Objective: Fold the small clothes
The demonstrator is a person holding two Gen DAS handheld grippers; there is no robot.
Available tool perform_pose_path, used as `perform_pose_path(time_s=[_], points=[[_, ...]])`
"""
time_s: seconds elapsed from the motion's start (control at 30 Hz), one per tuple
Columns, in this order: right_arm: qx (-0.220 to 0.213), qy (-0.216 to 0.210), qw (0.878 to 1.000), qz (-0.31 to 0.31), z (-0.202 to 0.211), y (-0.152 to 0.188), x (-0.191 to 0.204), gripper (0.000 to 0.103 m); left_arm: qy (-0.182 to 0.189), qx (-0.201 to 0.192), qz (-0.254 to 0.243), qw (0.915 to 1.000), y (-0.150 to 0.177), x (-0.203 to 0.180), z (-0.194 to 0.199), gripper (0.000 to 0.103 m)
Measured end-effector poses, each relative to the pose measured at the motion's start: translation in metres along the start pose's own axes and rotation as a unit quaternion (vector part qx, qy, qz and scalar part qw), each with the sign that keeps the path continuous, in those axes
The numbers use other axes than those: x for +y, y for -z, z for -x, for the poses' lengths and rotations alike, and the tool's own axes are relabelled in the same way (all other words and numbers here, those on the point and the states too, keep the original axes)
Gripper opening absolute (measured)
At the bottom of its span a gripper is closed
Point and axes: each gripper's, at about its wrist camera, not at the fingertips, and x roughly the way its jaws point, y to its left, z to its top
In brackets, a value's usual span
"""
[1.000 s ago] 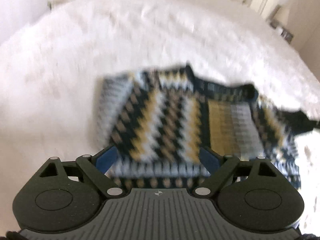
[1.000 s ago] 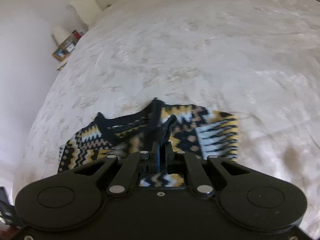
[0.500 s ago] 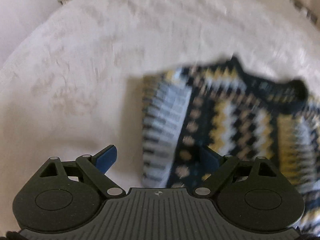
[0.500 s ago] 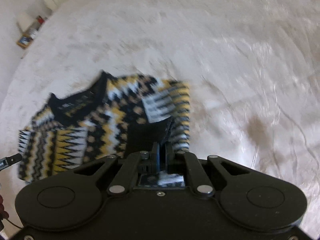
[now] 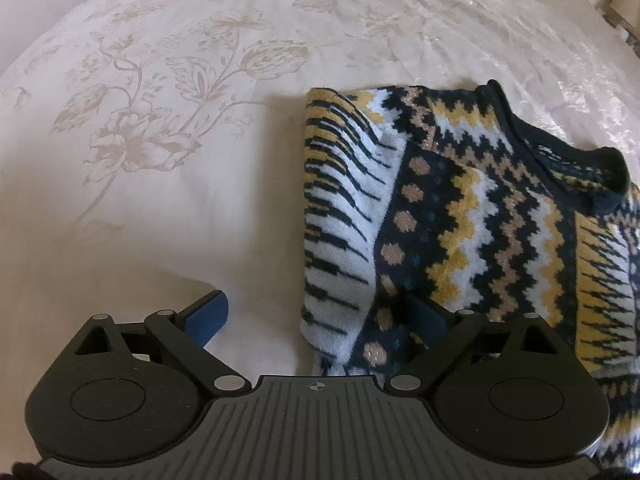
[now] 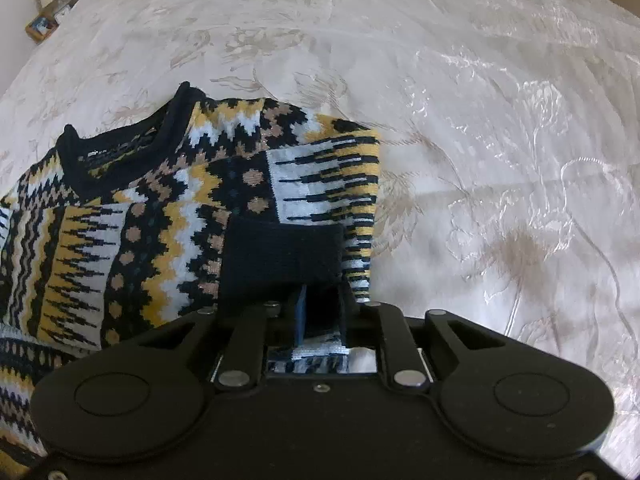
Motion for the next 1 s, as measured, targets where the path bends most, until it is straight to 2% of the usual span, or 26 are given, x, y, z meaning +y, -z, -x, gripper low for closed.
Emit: perform_pose_path(time_s=[0.23, 0.3, 0.47, 0.53, 0.57, 0.6, 0.7, 0.77, 0.9, 1.0], points=[[-0.007, -0.005, 1.0, 0.003, 0.0, 0.003, 0.003, 0.047, -0.01, 0.011, -0.001, 0.9999, 0.016, -0.001, 0.01, 0.096], [-0.006, -0.009, 1.0, 0.005, -0.002, 0.001, 0.005, 0.056, -0.011, 0.017, 0.001, 0.9998, 0.018, -0.001, 0.007, 0.097], [-0.005, -0.007, 1.0, 0.011, -0.004, 0.0, 0.011, 0.067, -0.012, 0.024, -0.003, 0.9996, 0.019, 0.001, -0.001, 0.103], [-0.006, 0.0, 1.0, 0.009, -0.003, 0.002, 0.012, 0.075, -0.009, 0.023, -0.001, 0.9997, 0.02, 0.002, -0.004, 0.103], [-0.003, 0.013, 1.0, 0.006, -0.004, 0.003, 0.012, 0.089, -0.008, 0.022, 0.0, 0.9997, 0.021, 0.003, -0.005, 0.103], [0.003, 0.014, 1.0, -0.001, -0.006, 0.004, 0.01, 0.097, -0.006, 0.019, 0.002, 0.9998, 0.022, 0.003, -0.006, 0.103], [0.014, 0.0, 0.999, -0.046, -0.014, 0.012, -0.001, 0.103, 0.0, 0.007, 0.006, 1.0, 0.028, 0.006, -0.006, 0.103], [0.009, -0.01, 0.997, -0.073, -0.017, 0.018, -0.008, 0.103, 0.005, -0.004, 0.008, 0.9999, 0.032, 0.007, -0.006, 0.103], [-0.017, -0.021, 0.996, -0.079, -0.02, 0.028, -0.012, 0.103, 0.011, -0.034, 0.019, 0.9992, 0.042, 0.011, -0.004, 0.103], [-0.054, -0.034, 0.993, -0.097, -0.019, 0.04, -0.018, 0.103, 0.009, -0.058, 0.026, 0.9979, 0.051, 0.011, -0.003, 0.103]])
